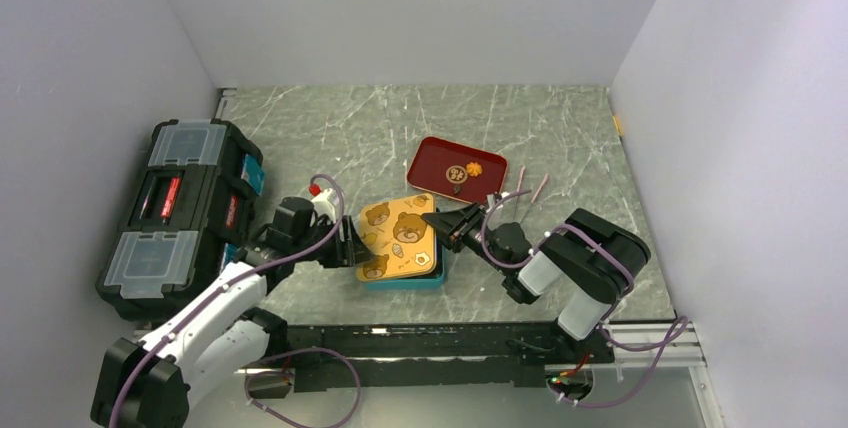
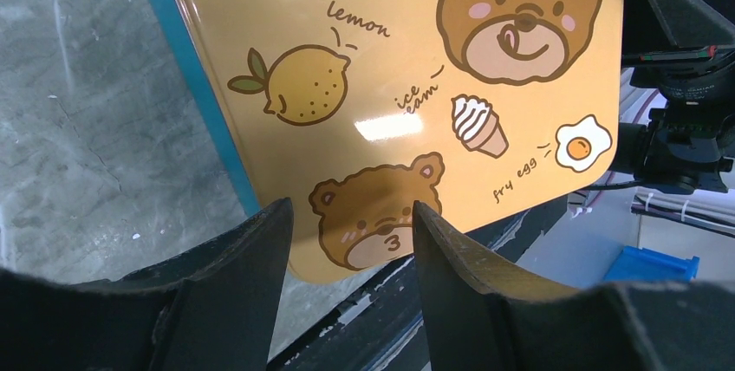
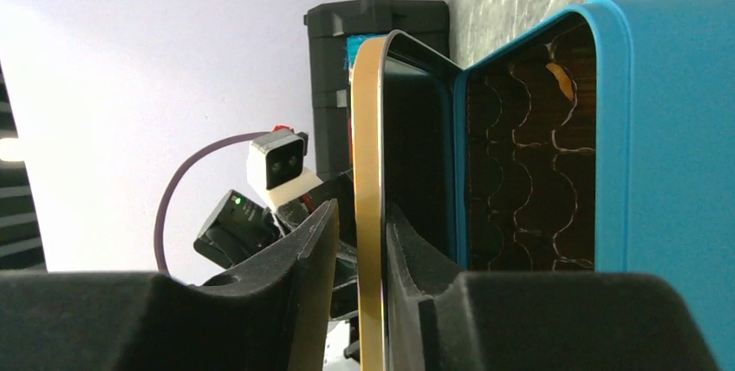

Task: Pack the cookies

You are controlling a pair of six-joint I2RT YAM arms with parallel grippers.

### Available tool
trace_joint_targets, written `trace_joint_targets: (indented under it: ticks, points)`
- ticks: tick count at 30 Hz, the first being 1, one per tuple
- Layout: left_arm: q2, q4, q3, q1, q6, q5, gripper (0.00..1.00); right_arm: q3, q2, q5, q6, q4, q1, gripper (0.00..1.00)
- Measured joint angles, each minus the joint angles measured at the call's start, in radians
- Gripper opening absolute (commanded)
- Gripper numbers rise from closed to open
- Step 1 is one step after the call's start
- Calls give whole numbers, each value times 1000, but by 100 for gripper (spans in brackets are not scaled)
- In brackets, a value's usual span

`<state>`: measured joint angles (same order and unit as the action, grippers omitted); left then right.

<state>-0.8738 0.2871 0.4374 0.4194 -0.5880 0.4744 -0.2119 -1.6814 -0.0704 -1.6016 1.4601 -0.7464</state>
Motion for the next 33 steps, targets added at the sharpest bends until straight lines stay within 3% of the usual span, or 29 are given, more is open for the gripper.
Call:
trace_joint_targets:
  ticks: [8, 14, 24, 33]
  points:
    - [-12, -14, 0, 0, 0, 0, 58, 6, 3, -14, 1, -3, 11, 37]
    - [-19, -18, 0, 0, 0, 0, 58, 7, 92, -21, 22, -69, 22, 40]
    - [-31, -33, 0, 0, 0, 4, 58, -46, 424, 0, 187, -544, 35, 45]
    - [-57, -53, 0, 0, 0, 19, 58, -70, 486, 29, 260, -751, 42, 46]
